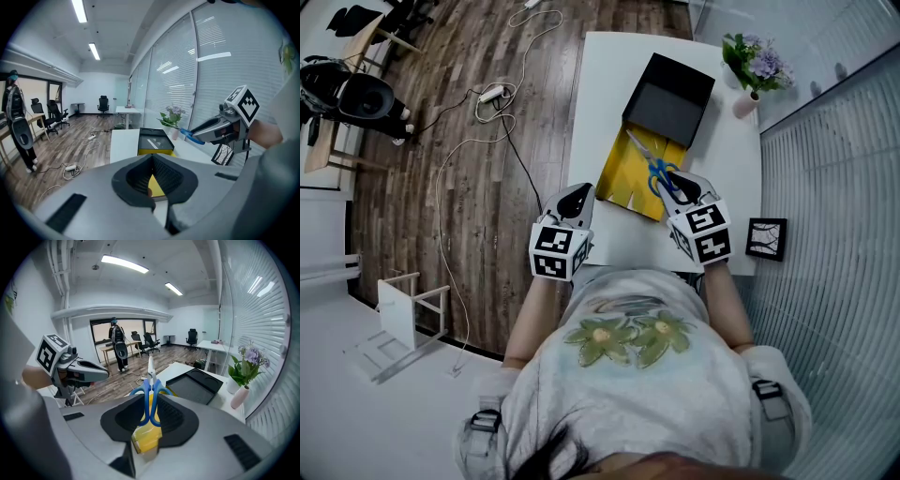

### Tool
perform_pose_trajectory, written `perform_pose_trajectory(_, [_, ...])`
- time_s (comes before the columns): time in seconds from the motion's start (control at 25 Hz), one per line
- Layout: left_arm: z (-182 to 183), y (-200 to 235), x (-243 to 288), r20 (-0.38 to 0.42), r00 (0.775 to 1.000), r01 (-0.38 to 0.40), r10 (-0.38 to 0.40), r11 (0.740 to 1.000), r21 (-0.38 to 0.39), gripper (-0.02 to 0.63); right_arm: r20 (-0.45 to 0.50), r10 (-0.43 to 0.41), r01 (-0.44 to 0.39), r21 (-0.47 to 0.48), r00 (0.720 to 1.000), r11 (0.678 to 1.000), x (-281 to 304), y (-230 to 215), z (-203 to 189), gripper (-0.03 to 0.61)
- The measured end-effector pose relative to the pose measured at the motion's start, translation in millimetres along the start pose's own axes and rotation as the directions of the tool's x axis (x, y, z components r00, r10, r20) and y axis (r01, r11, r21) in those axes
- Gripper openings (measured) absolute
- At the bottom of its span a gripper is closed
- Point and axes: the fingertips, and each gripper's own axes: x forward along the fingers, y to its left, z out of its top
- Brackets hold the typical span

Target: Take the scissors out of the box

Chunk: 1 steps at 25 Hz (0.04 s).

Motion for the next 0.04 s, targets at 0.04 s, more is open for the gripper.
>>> perform_pose_trajectory(0.04, [-0.7, -0.1, -0.4, 0.000, 1.000, 0.001, -0.001, 1.000, -0.003, 0.006, -0.001, 0.002, -0.002, 0.000, 1.000, 1.000, 0.0, 0.8, -0.8, 0.083])
